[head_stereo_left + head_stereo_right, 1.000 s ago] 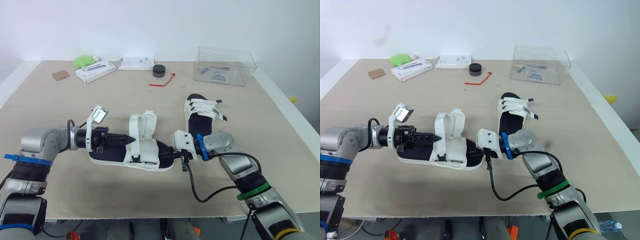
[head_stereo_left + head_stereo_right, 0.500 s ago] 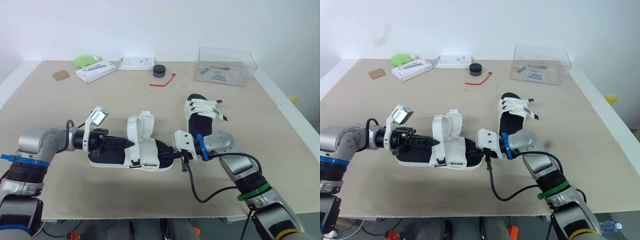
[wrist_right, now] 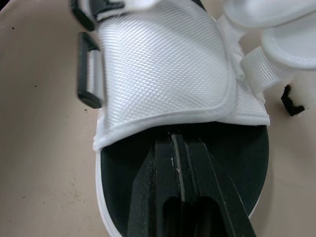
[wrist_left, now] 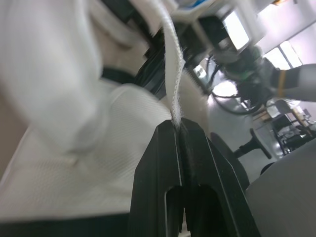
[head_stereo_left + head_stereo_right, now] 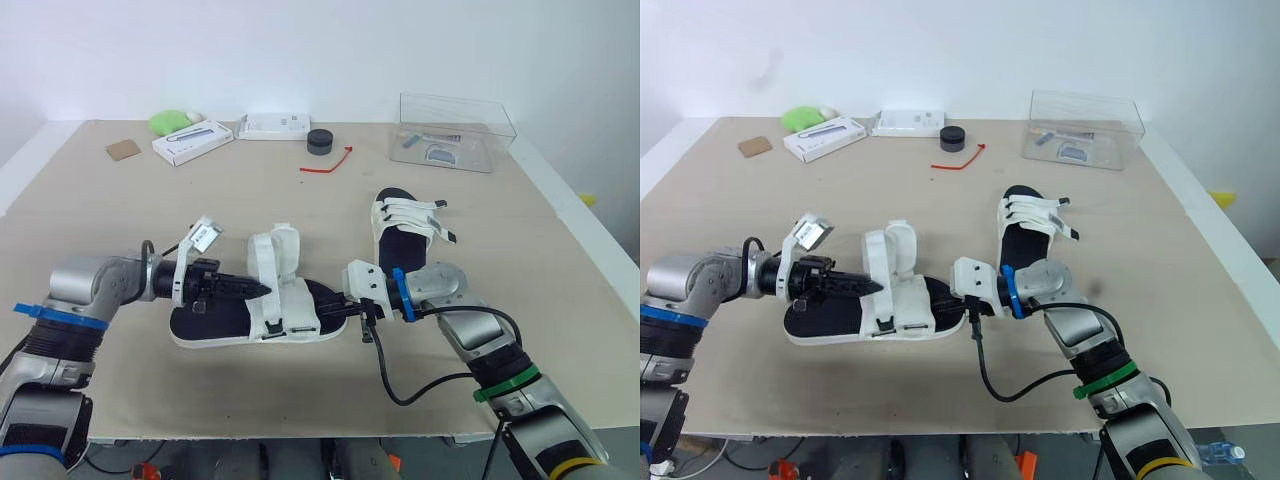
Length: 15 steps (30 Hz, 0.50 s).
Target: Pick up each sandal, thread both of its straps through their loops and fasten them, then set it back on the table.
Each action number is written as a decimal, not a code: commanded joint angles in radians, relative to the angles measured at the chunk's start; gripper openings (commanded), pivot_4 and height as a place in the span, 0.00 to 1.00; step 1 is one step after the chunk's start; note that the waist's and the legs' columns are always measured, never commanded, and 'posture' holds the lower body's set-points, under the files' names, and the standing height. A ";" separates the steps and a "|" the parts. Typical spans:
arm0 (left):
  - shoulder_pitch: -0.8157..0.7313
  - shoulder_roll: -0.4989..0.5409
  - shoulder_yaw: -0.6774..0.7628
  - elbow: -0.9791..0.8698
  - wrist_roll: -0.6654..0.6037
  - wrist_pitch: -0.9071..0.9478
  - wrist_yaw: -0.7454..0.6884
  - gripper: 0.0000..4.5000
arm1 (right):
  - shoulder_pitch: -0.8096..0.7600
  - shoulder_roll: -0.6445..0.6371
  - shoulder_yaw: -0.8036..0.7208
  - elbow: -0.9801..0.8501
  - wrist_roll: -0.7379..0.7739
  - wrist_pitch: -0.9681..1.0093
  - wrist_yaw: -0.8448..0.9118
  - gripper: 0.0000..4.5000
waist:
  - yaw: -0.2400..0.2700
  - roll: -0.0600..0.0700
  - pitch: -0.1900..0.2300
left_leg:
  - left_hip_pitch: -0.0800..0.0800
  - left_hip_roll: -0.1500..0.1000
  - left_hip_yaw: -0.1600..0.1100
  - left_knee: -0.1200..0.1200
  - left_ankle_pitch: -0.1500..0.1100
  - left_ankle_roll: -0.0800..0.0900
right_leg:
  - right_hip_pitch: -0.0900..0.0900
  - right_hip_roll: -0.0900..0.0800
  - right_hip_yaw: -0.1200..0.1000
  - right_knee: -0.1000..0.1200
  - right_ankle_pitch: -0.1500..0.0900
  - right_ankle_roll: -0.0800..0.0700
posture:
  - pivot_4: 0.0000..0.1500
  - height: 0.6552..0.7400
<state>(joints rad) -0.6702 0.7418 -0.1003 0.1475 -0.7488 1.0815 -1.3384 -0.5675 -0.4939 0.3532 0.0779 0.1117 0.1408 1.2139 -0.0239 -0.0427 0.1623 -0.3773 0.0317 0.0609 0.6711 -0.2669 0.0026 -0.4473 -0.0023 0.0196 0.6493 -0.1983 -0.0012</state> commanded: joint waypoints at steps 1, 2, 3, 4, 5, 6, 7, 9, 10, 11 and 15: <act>-0.034 0.004 0.051 -0.024 -0.042 0.037 -0.004 0.01 | -0.002 -0.010 -0.007 -0.022 0.000 -0.001 0.001 0.00 | 0.000 0.000 0.000 | 0.000 0.000 0.000 0.000 0.000 0.000 | 0.000 0.000 0.000 0.000 0.000 0.000 | 1.00 1.00; -0.036 0.003 0.053 -0.031 -0.048 0.044 -0.003 0.01 | -0.001 -0.010 -0.007 -0.023 0.001 0.000 0.001 0.00 | 0.000 0.000 0.000 | 0.000 0.000 0.000 0.000 0.000 0.000 | 0.000 0.000 0.000 0.000 0.000 0.000 | 1.00 1.00; -0.038 0.002 0.056 -0.037 -0.053 0.052 -0.002 0.01 | -0.001 -0.011 -0.007 -0.023 0.001 0.000 0.001 0.00 | 0.000 0.000 0.000 | 0.000 0.000 -0.001 0.000 0.000 0.000 | 0.000 0.000 0.000 0.000 0.000 0.000 | 1.00 1.00; -0.037 0.001 0.057 -0.046 -0.059 0.061 0.000 0.01 | 0.000 -0.011 -0.007 -0.024 0.000 0.000 0.001 0.00 | 0.000 0.000 0.000 | 0.000 0.000 -0.001 0.000 0.000 0.000 | 0.000 0.000 0.000 0.000 0.000 0.000 | 1.00 1.00; -0.036 0.001 0.059 -0.053 -0.063 0.067 0.002 0.01 | 0.001 -0.011 -0.006 -0.024 0.000 0.000 0.000 0.00 | 0.000 0.000 0.000 | 0.000 0.000 -0.001 0.000 0.000 0.000 | 0.000 0.000 0.000 0.000 0.000 0.000 | 1.00 1.00; -0.032 0.002 0.058 -0.061 -0.066 0.071 0.002 0.01 | 0.001 -0.011 -0.006 -0.024 -0.001 -0.001 0.000 0.00 | 0.000 0.000 0.000 | 0.000 0.000 -0.001 0.000 0.000 0.000 | 0.000 0.000 0.000 0.000 0.000 0.000 | 1.00 1.00; -0.028 0.003 0.058 -0.067 -0.068 0.073 0.003 0.01 | 0.001 -0.011 -0.006 -0.023 -0.001 -0.002 0.000 0.00 | 0.000 0.000 0.000 | 0.000 0.000 -0.001 0.000 0.000 0.000 | 0.000 0.000 0.000 0.000 0.000 0.000 | 1.00 1.00; -0.018 0.006 0.055 -0.077 -0.068 0.076 0.004 0.01 | -0.002 -0.011 -0.006 -0.020 -0.002 -0.003 0.000 0.00 | 0.000 0.000 0.000 | 0.000 0.000 -0.001 0.000 0.000 0.000 | 0.000 0.000 0.000 0.000 0.000 0.000 | 1.00 1.00; -0.014 0.007 0.055 -0.080 -0.068 0.078 0.004 0.01 | -0.003 -0.010 -0.006 -0.018 -0.002 -0.004 0.000 0.00 | 0.000 0.000 0.000 | 0.000 0.000 -0.001 0.000 0.000 0.000 | 0.000 0.000 0.000 0.000 0.000 0.000 | 1.00 1.00; -0.011 0.008 0.055 -0.083 -0.068 0.079 0.004 0.01 | -0.003 -0.010 -0.006 -0.017 -0.002 -0.004 0.000 0.00 | 0.000 0.000 0.000 | 0.000 0.000 -0.001 0.000 0.000 0.000 | 0.000 0.000 0.000 0.000 0.000 0.000 | 1.00 1.00; 0.012 0.024 0.050 -0.096 -0.060 0.074 -0.002 0.01 | 0.000 -0.011 -0.005 -0.022 -0.001 -0.003 0.000 0.00 | 0.000 0.000 0.000 | 0.000 0.000 -0.001 0.000 0.000 0.000 | 0.000 0.000 0.000 0.000 0.000 0.000 | 1.00 1.00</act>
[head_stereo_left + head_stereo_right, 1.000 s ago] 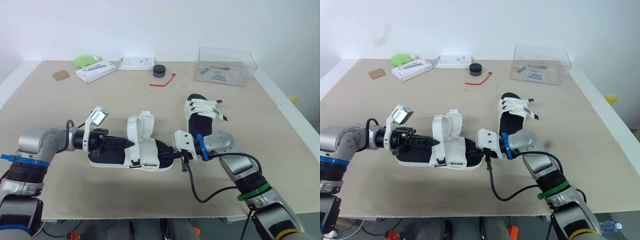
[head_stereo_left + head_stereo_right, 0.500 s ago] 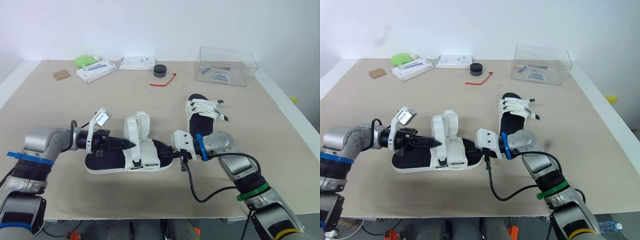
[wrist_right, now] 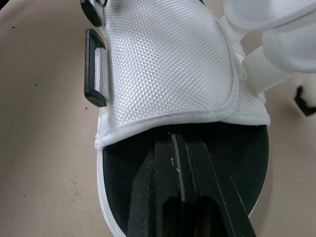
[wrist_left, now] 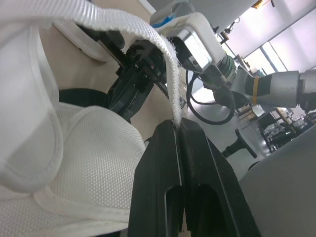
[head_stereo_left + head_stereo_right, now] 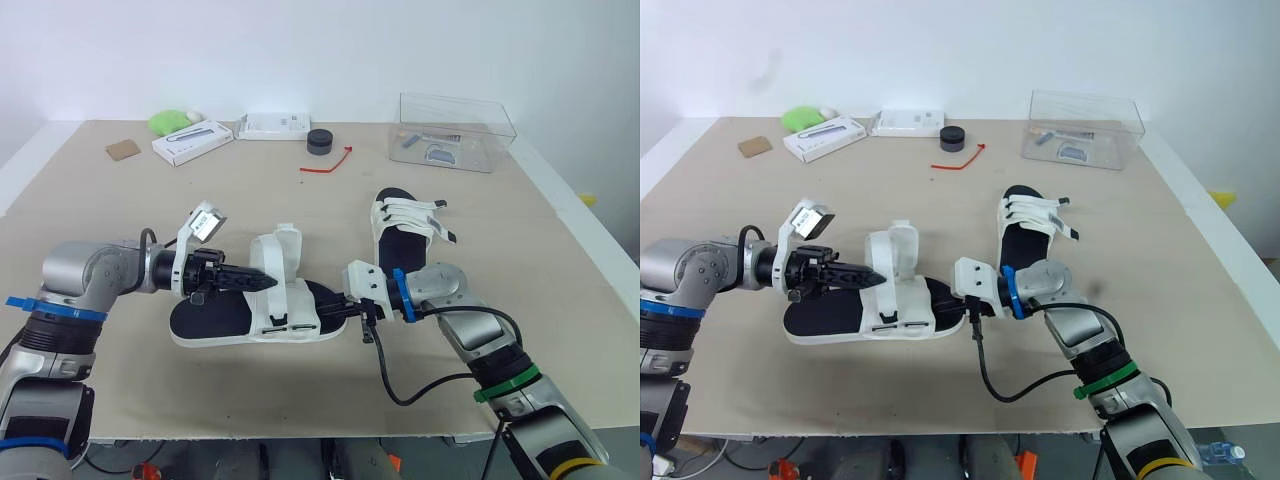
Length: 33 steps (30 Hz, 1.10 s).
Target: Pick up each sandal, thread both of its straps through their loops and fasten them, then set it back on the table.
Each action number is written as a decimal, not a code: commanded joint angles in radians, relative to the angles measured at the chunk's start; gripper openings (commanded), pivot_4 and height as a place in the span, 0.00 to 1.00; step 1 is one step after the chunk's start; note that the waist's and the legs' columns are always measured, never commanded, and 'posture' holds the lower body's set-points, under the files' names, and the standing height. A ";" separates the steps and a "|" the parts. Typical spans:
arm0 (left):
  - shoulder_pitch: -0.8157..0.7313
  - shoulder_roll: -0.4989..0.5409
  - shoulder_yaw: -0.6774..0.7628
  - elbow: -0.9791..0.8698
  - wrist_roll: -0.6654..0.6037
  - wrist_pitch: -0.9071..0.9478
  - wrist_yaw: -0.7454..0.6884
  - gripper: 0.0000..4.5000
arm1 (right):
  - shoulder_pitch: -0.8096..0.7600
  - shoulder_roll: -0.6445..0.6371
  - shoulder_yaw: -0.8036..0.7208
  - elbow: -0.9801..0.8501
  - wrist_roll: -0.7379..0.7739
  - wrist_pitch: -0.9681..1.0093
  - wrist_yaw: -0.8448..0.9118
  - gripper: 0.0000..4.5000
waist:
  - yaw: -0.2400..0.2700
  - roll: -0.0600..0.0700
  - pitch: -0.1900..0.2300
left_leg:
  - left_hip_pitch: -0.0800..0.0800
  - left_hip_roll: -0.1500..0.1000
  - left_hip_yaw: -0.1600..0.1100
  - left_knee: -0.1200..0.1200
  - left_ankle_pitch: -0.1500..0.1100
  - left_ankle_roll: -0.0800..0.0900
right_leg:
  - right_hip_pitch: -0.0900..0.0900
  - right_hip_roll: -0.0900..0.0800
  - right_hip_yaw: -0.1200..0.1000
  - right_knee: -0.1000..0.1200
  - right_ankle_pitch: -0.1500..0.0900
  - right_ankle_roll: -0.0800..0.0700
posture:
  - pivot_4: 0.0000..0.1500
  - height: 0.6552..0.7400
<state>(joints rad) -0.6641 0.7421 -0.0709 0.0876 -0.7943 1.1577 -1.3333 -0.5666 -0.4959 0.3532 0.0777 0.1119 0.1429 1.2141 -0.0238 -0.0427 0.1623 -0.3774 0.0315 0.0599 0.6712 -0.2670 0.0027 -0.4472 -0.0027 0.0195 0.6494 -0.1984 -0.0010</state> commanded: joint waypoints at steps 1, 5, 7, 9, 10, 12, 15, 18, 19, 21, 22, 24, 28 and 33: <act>0.011 0.027 0.022 -0.037 -0.014 -0.002 -0.007 0.01 | 0.000 -0.008 -0.005 -0.022 -0.001 -0.005 0.000 0.00 | 0.000 0.000 0.000 | 0.000 0.000 0.000 0.000 0.000 0.000 | 0.000 0.000 0.000 0.000 0.000 0.000 | 1.00 1.00; 0.019 0.032 0.030 -0.041 -0.020 0.003 -0.002 0.01 | 0.001 -0.008 -0.004 -0.024 -0.002 -0.004 -0.001 0.00 | 0.000 0.000 0.000 | 0.000 0.000 0.000 0.000 0.000 0.000 | 0.000 0.000 0.000 0.000 0.000 0.000 | 1.00 1.00; 0.023 0.034 0.036 -0.045 -0.026 0.012 0.001 0.01 | 0.000 -0.008 -0.004 -0.022 -0.002 -0.007 0.000 0.00 | 0.000 0.000 0.000 | 0.000 0.000 0.000 0.000 0.000 0.000 | 0.000 0.000 0.000 0.000 0.000 0.000 | 1.00 1.00; 0.026 0.034 0.041 -0.048 -0.031 0.018 0.004 0.01 | 0.001 -0.009 -0.004 -0.022 -0.003 -0.008 0.000 0.00 | 0.000 0.000 0.000 | 0.000 0.000 0.000 0.000 0.000 0.000 | 0.000 0.000 0.000 0.000 0.000 0.000 | 1.00 1.00; 0.028 0.033 0.046 -0.050 -0.037 0.023 0.006 0.01 | 0.001 -0.009 -0.004 -0.021 -0.003 -0.008 0.000 0.00 | 0.000 0.000 0.000 | 0.000 0.000 0.000 0.000 0.000 0.000 | 0.000 0.000 0.000 0.000 0.000 0.000 | 1.00 1.00; 0.020 0.020 0.069 -0.044 -0.064 0.050 0.023 0.01 | 0.000 -0.009 -0.003 -0.021 -0.004 -0.009 0.000 0.00 | 0.000 0.000 0.000 | 0.000 0.000 0.000 0.000 0.000 0.000 | 0.000 0.000 0.000 0.000 0.000 0.000 | 1.00 1.00; 0.024 0.018 0.078 -0.057 -0.082 0.068 0.034 0.01 | -0.001 -0.008 -0.003 -0.019 -0.005 -0.010 0.000 0.00 | 0.000 0.000 0.000 | 0.000 0.000 0.000 0.000 0.000 0.000 | 0.000 0.000 0.000 0.000 0.000 0.000 | 1.00 1.00; 0.032 0.019 0.082 -0.072 -0.093 0.075 0.044 0.01 | -0.002 -0.009 -0.003 -0.018 -0.005 -0.012 0.001 0.00 | 0.000 0.000 0.000 | 0.000 0.000 0.000 0.000 0.000 0.000 | 0.000 0.000 0.000 0.000 0.000 0.000 | 1.00 1.00; 0.033 0.020 0.082 -0.073 -0.096 0.075 0.046 0.01 | -0.002 -0.009 -0.003 -0.018 -0.006 -0.012 0.002 0.00 | 0.000 0.000 0.000 | 0.000 0.000 0.000 0.000 0.000 0.000 | 0.000 0.000 0.000 0.000 0.000 0.000 | 1.00 1.00; 0.036 0.024 0.080 -0.076 -0.097 0.074 0.049 0.01 | -0.003 -0.009 -0.003 -0.017 -0.006 -0.013 0.002 0.00 | 0.000 0.000 0.000 | 0.000 0.000 -0.001 0.000 0.000 0.000 | 0.000 0.000 0.000 0.000 0.000 0.000 | 1.00 1.00; 0.039 0.028 0.078 -0.078 -0.097 0.072 0.049 0.01 | -0.003 -0.009 -0.003 -0.017 -0.007 -0.013 0.002 0.00 | 0.000 0.000 0.000 | 0.000 0.000 -0.001 0.000 0.000 0.000 | 0.000 0.000 0.000 0.000 0.000 0.000 | 1.00 1.00; 0.047 0.031 0.075 -0.079 -0.093 0.064 0.051 0.01 | -0.003 -0.008 -0.002 -0.016 -0.008 -0.014 0.003 0.00 | 0.000 0.000 0.000 | 0.000 0.000 -0.001 0.000 0.000 0.000 | 0.000 0.000 0.000 0.000 0.000 0.000 | 1.00 1.00; 0.050 0.026 0.075 -0.063 -0.081 0.043 0.064 0.01 | -0.003 -0.007 -0.003 -0.017 -0.008 -0.014 0.004 0.00 | 0.000 0.000 0.000 | 0.000 0.000 -0.001 0.000 0.000 0.000 | 0.000 0.000 0.000 0.000 0.000 0.000 | 1.00 1.00; 0.051 0.030 0.069 -0.056 -0.080 0.038 0.064 0.01 | -0.002 -0.007 -0.003 -0.018 -0.008 -0.012 0.004 0.00 | 0.000 0.000 0.000 | 0.000 0.000 -0.001 0.000 0.000 0.000 | 0.000 0.000 0.000 0.000 0.000 0.000 | 1.00 1.00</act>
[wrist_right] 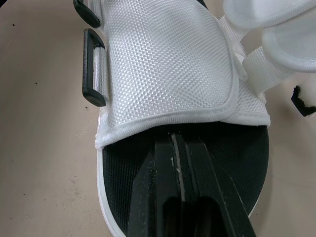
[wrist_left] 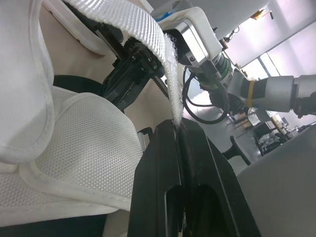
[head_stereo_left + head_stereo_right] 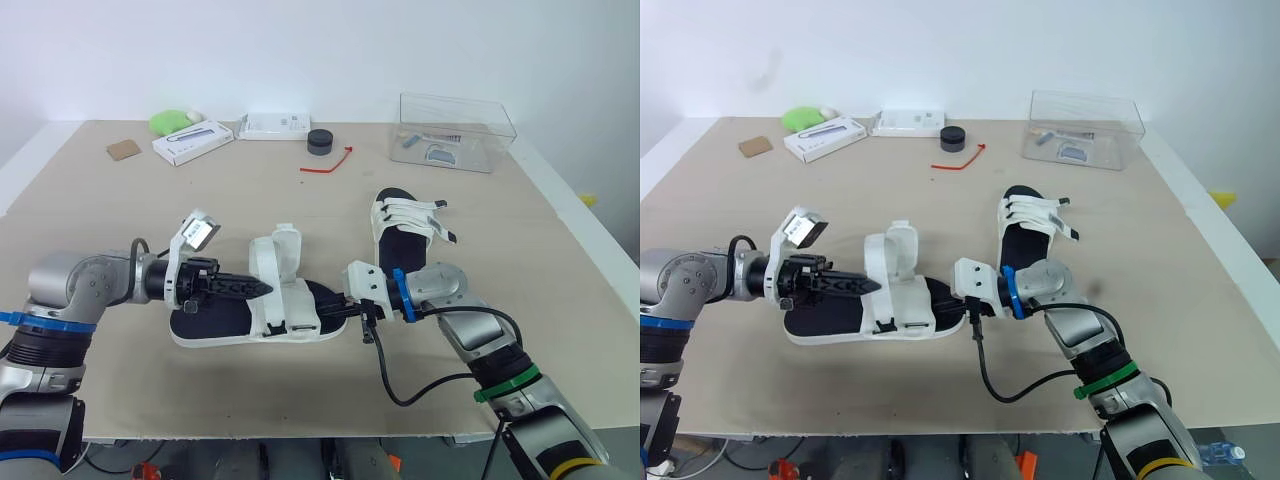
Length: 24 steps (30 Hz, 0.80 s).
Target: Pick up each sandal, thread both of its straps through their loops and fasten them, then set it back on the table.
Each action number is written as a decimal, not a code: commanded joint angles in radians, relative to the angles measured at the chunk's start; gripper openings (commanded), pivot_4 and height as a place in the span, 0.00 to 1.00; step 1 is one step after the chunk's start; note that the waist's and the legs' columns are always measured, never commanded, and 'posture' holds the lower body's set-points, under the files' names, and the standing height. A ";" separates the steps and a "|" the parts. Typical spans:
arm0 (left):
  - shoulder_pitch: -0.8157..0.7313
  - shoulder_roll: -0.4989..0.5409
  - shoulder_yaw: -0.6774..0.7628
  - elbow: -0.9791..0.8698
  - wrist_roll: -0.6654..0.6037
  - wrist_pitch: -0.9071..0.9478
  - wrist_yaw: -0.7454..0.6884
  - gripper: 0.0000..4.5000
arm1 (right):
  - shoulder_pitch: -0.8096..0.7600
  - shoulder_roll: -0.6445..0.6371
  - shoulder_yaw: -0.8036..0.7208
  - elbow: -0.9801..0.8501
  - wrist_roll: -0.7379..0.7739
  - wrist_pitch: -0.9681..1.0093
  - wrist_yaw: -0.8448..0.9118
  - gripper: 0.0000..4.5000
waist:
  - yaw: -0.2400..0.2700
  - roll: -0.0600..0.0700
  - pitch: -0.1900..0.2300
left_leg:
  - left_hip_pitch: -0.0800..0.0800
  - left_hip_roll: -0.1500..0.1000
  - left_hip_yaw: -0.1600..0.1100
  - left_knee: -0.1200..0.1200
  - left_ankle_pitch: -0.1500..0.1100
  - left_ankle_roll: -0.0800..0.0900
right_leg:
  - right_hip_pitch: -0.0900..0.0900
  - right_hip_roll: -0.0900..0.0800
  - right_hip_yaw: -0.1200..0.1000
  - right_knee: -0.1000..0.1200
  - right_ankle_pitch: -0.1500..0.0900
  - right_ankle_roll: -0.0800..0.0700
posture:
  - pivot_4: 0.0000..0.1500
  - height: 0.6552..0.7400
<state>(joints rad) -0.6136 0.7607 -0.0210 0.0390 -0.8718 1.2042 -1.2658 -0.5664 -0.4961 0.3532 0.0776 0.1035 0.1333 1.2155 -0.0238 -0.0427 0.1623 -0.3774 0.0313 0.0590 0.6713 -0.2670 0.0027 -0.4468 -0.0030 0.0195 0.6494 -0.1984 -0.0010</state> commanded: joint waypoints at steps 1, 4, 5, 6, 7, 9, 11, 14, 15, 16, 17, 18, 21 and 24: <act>0.005 0.015 0.015 -0.009 0.001 -0.013 -0.007 0.01 | -0.003 -0.007 -0.003 -0.017 0.000 -0.004 0.003 0.00 | 0.000 0.000 0.000 | 0.000 0.000 0.000 0.000 0.000 0.000 | 0.000 0.000 0.000 0.000 0.000 0.000 | 1.00 1.00; 0.014 0.022 0.010 -0.010 0.003 -0.014 -0.011 0.01 | -0.004 -0.008 -0.004 -0.016 0.000 -0.003 0.002 0.00 | 0.000 0.000 0.000 | 0.000 0.000 0.000 0.000 0.000 0.000 | 0.000 0.000 0.000 0.000 0.000 0.000 | 1.00 1.00; 0.019 0.024 0.010 -0.013 0.002 -0.013 -0.011 0.01 | -0.003 -0.008 -0.005 -0.016 0.000 -0.003 0.002 0.00 | 0.000 0.000 0.000 | 0.000 0.000 0.000 0.000 0.000 0.000 | 0.000 0.000 0.000 0.000 0.000 0.000 | 1.00 1.00; 0.025 0.028 0.009 -0.020 -0.001 -0.009 -0.014 0.01 | -0.002 -0.009 -0.005 -0.016 0.000 -0.003 0.002 0.00 | 0.000 0.000 0.000 | 0.000 0.000 0.000 0.000 0.000 0.000 | 0.000 0.000 0.000 0.000 0.000 0.000 | 1.00 1.00; 0.029 0.031 0.008 -0.024 -0.003 -0.007 -0.016 0.01 | -0.002 -0.009 -0.005 -0.016 -0.001 -0.004 0.002 0.00 | 0.000 0.000 0.000 | 0.000 0.000 0.000 0.000 0.000 0.000 | 0.000 0.000 0.000 0.000 0.000 0.000 | 1.00 1.00; 0.036 0.034 0.009 -0.033 -0.006 -0.006 -0.017 0.01 | -0.004 -0.006 -0.004 -0.013 -0.001 -0.004 0.001 0.00 | 0.000 0.000 0.000 | 0.000 0.000 0.000 0.000 0.000 0.000 | 0.000 0.000 0.000 0.000 0.000 0.000 | 1.00 1.00; 0.037 0.034 0.012 -0.037 -0.009 -0.003 -0.015 0.01 | -0.006 -0.005 -0.004 -0.011 -0.001 -0.004 0.000 0.00 | 0.000 0.000 0.000 | 0.000 0.000 -0.001 0.000 0.000 0.000 | 0.000 0.000 0.000 0.000 0.000 0.000 | 1.00 1.00; 0.039 0.036 0.010 -0.034 -0.003 -0.010 -0.016 0.01 | -0.007 -0.002 -0.003 -0.009 -0.002 -0.006 -0.001 0.00 | 0.000 0.000 0.000 | 0.000 0.000 -0.001 0.000 0.000 0.000 | 0.001 0.000 0.000 0.000 0.000 0.000 | 1.00 1.00; 0.039 0.037 0.009 -0.033 0.001 -0.013 -0.015 0.01 | -0.008 -0.002 -0.002 -0.008 -0.003 -0.008 0.000 0.00 | 0.000 0.000 0.000 | 0.000 0.000 -0.001 0.000 0.000 0.000 | 0.001 0.000 0.000 0.000 0.000 0.000 | 1.00 1.00; 0.040 0.039 0.008 -0.033 0.004 -0.017 -0.015 0.01 | -0.008 -0.001 -0.001 -0.008 -0.003 -0.008 0.000 0.00 | 0.000 0.000 0.000 | 0.000 0.000 -0.001 0.000 0.000 0.000 | 0.001 0.000 0.000 0.000 0.000 0.000 | 1.00 1.00; 0.039 0.040 0.008 -0.031 0.005 -0.019 -0.016 0.01 | -0.008 -0.001 -0.001 -0.008 -0.003 -0.008 0.000 0.00 | 0.000 0.000 0.000 | 0.000 0.000 -0.001 0.000 0.000 0.000 | 0.001 0.000 0.000 0.000 0.000 0.000 | 1.00 1.00; 0.035 0.040 0.007 -0.027 0.008 -0.022 -0.017 0.01 | -0.009 -0.001 -0.001 -0.007 -0.003 -0.008 0.000 0.00 | 0.000 0.000 0.000 | 0.000 0.000 -0.001 0.000 0.000 0.000 | 0.001 0.000 0.000 0.000 0.000 0.000 | 1.00 1.00; 0.025 0.042 0.007 -0.014 0.012 -0.026 -0.020 0.01 | -0.011 -0.001 -0.002 -0.004 -0.003 -0.009 0.000 0.00 | 0.000 0.000 0.000 | 0.000 0.000 -0.001 0.000 0.000 0.000 | 0.001 0.000 0.000 0.000 0.000 0.000 | 1.00 1.00; 0.024 0.047 0.001 -0.013 0.015 -0.030 -0.026 0.01 | -0.013 -0.001 -0.003 -0.002 -0.004 -0.009 -0.001 0.00 | 0.000 0.000 0.000 | 0.000 0.000 -0.002 0.000 0.000 0.000 | 0.001 0.000 0.000 0.000 0.000 0.000 | 1.00 1.00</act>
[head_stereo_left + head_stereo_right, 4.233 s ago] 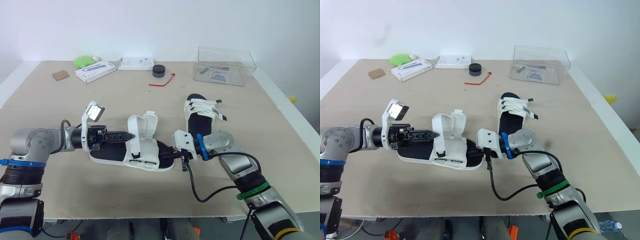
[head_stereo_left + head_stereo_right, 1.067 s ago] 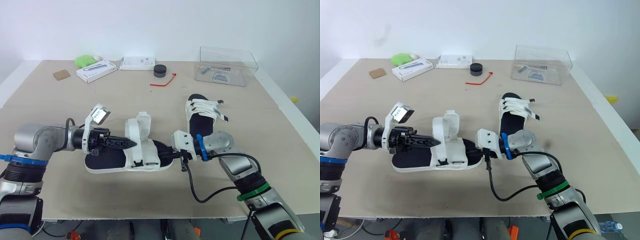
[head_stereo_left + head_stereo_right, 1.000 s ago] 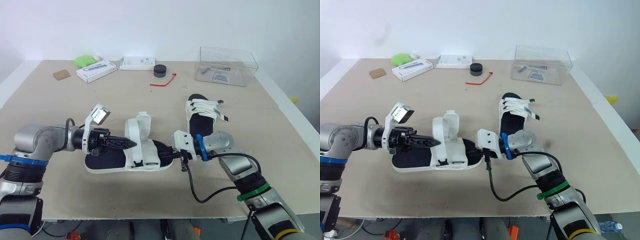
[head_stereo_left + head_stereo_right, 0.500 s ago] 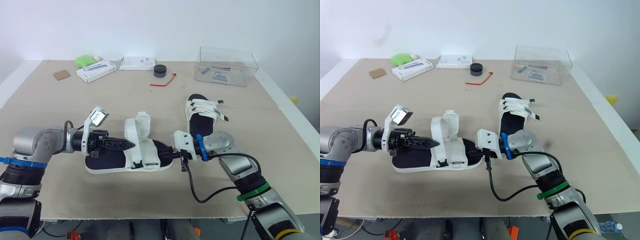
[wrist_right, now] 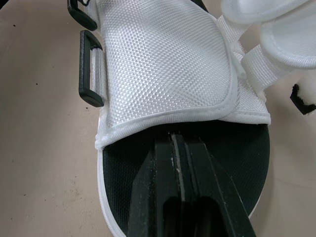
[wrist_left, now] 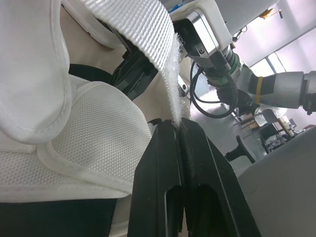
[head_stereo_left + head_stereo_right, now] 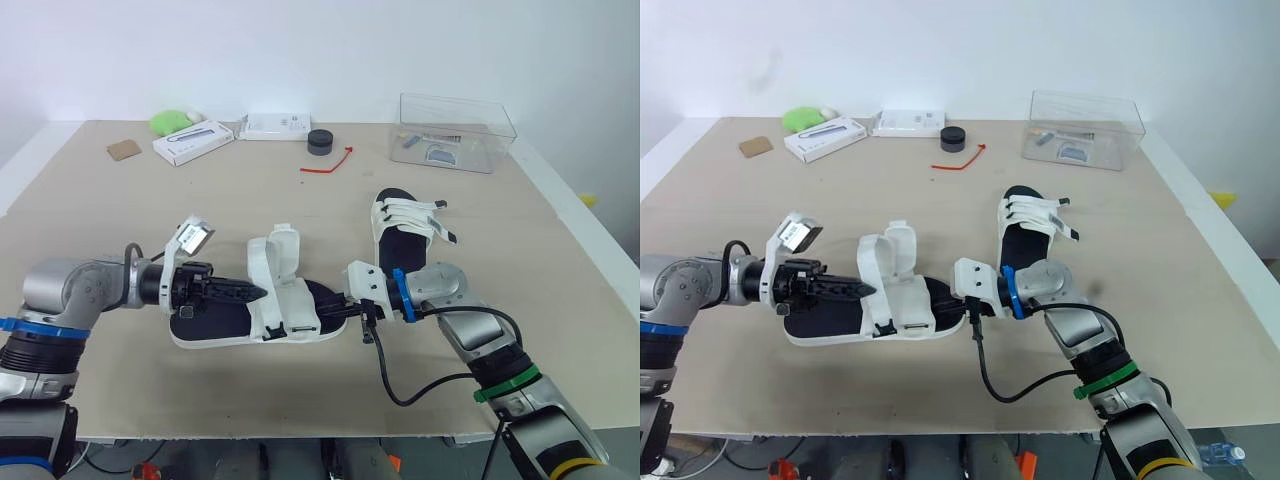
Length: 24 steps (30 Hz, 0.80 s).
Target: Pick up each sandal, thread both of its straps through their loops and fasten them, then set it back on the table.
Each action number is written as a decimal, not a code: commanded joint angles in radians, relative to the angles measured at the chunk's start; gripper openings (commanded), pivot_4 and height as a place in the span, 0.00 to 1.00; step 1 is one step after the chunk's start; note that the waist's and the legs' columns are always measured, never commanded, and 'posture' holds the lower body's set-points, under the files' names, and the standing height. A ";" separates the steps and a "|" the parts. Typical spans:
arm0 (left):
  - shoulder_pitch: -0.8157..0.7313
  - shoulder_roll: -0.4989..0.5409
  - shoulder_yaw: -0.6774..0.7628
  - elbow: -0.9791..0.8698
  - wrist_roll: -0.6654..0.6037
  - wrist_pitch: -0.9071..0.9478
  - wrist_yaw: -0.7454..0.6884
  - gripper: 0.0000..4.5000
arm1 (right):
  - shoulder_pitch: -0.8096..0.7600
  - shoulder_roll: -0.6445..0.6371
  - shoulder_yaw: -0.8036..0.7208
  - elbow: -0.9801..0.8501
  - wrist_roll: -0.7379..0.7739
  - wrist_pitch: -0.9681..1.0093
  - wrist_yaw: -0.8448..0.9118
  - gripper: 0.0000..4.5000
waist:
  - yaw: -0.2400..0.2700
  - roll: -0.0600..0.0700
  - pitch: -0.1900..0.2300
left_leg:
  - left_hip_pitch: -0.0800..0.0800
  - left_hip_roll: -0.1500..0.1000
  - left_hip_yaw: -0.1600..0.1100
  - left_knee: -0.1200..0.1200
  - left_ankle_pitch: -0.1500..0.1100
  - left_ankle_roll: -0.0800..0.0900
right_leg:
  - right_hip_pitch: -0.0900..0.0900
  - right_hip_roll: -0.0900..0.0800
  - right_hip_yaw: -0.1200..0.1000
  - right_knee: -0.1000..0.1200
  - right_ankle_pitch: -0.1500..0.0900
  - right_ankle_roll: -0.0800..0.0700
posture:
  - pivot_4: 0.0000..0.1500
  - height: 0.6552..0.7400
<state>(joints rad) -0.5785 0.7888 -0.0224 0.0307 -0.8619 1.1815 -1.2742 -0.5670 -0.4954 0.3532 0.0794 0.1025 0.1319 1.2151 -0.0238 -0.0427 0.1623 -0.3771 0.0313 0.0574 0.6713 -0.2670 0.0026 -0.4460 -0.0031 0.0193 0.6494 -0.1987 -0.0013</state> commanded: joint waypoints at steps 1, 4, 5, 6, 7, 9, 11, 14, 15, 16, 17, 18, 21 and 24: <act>-0.011 0.021 0.001 -0.004 0.005 -0.008 -0.020 0.01 | -0.012 -0.001 -0.003 -0.004 -0.003 -0.007 -0.001 0.00 | 0.000 0.000 0.000 | 0.000 0.000 0.000 0.000 0.000 0.000 | 0.000 0.000 0.000 0.000 0.000 0.000 | 1.00 1.00; -0.009 0.027 -0.005 -0.008 0.005 -0.010 -0.025 0.01 | -0.013 -0.001 -0.003 -0.004 -0.003 -0.008 -0.001 0.00 | 0.000 0.000 0.000 | 0.000 0.000 0.000 0.000 0.000 0.000 | 0.000 0.000 0.000 0.000 0.000 0.000 | 1.00 1.00; -0.009 0.028 -0.007 -0.009 0.006 -0.010 -0.027 0.01 | -0.014 0.000 -0.003 -0.003 -0.004 -0.008 -0.001 0.00 | 0.000 0.000 0.000 | 0.000 0.000 0.000 0.000 0.000 0.000 | 0.000 0.000 0.000 0.000 0.000 0.000 | 1.00 1.00; -0.008 0.030 -0.008 -0.009 0.007 -0.011 -0.029 0.01 | -0.014 -0.001 -0.003 -0.002 -0.004 -0.008 -0.001 0.00 | 0.000 0.000 0.000 | 0.000 0.000 0.000 0.000 0.000 0.000 | 0.000 0.000 0.000 0.000 0.000 0.000 | 1.00 1.00; -0.008 0.030 -0.009 -0.011 0.006 -0.010 -0.031 0.01 | -0.014 -0.001 -0.002 -0.001 -0.004 -0.009 -0.001 0.00 | 0.000 0.000 0.000 | 0.000 0.000 0.000 0.000 0.000 0.000 | 0.000 0.000 0.000 0.000 0.000 0.000 | 1.00 1.00; -0.009 0.031 -0.010 -0.015 0.005 -0.006 -0.033 0.01 | -0.015 0.000 -0.002 0.001 -0.005 -0.010 0.000 0.00 | 0.000 0.000 0.000 | 0.000 0.000 0.000 0.000 0.000 0.000 | 0.000 0.000 0.000 0.000 0.000 0.000 | 1.00 1.00; -0.002 0.030 -0.012 -0.031 0.001 -0.001 -0.032 0.01 | -0.016 0.001 -0.002 0.002 -0.005 -0.011 0.000 0.00 | 0.000 0.000 0.000 | 0.000 0.000 0.000 0.000 0.000 0.000 | 0.000 0.000 0.000 0.000 0.000 0.000 | 1.00 1.00; 0.017 0.033 -0.024 -0.061 0.005 -0.009 -0.034 0.01 | -0.020 0.003 -0.002 0.008 -0.006 -0.015 0.000 0.00 | 0.000 0.000 0.000 | 0.000 0.000 0.000 0.000 0.000 0.000 | 0.000 0.000 0.000 0.000 0.000 0.000 | 1.00 1.00; 0.022 0.032 -0.027 -0.065 0.009 -0.015 -0.032 0.01 | -0.021 0.004 -0.001 0.009 -0.007 -0.016 0.000 0.00 | 0.000 0.000 0.000 | 0.000 0.000 0.000 0.000 0.000 0.000 | 0.000 0.000 0.000 0.000 0.000 0.000 | 1.00 1.00; 0.031 0.033 -0.036 -0.072 0.022 -0.028 -0.029 0.01 | -0.022 0.005 -0.001 0.010 -0.006 -0.016 0.000 0.00 | 0.000 0.000 0.000 | 0.000 0.000 0.000 0.000 0.000 0.000 | 0.000 0.000 0.000 0.000 0.000 0.000 | 1.00 1.00; 0.043 0.037 -0.048 -0.084 0.038 -0.050 -0.032 0.01 | -0.022 0.006 -0.001 0.011 -0.007 -0.018 0.000 0.00 | 0.000 0.000 0.000 | 0.000 0.000 0.000 0.000 0.000 0.000 | 0.000 0.000 0.000 0.000 0.000 0.000 | 1.00 1.00; 0.051 0.037 -0.052 -0.092 0.043 -0.058 -0.032 0.01 | -0.023 0.007 -0.001 0.013 -0.007 -0.019 0.000 0.00 | 0.000 0.000 0.000 | 0.000 0.000 -0.001 0.000 0.000 0.000 | 0.000 0.000 0.000 0.000 0.000 0.000 | 1.00 1.00; 0.059 0.024 -0.051 -0.100 0.054 -0.081 -0.017 0.01 | -0.024 0.010 -0.001 0.015 -0.009 -0.021 0.001 0.00 | 0.000 0.000 0.000 | 0.000 0.000 -0.001 0.000 0.000 0.000 | 0.000 0.000 0.000 0.000 0.000 -0.001 | 1.00 1.00; 0.057 0.008 -0.054 -0.091 0.078 -0.114 0.005 0.01 | -0.025 0.012 -0.001 0.018 -0.010 -0.022 0.001 0.00 | 0.000 0.000 0.000 | 0.001 0.000 -0.002 0.000 0.000 0.000 | 0.001 0.000 -0.001 0.000 -0.001 -0.001 | 1.00 1.00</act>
<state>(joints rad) -0.5161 0.7977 -0.0817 -0.0493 -0.7967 1.0892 -1.2763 -0.5747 -0.4851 0.3532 0.0961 0.0935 0.1185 1.2158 -0.0239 -0.0427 0.1623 -0.3762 0.0315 0.0552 0.6713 -0.2669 0.0026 -0.4448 -0.0028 0.0178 0.6495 -0.1993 -0.0022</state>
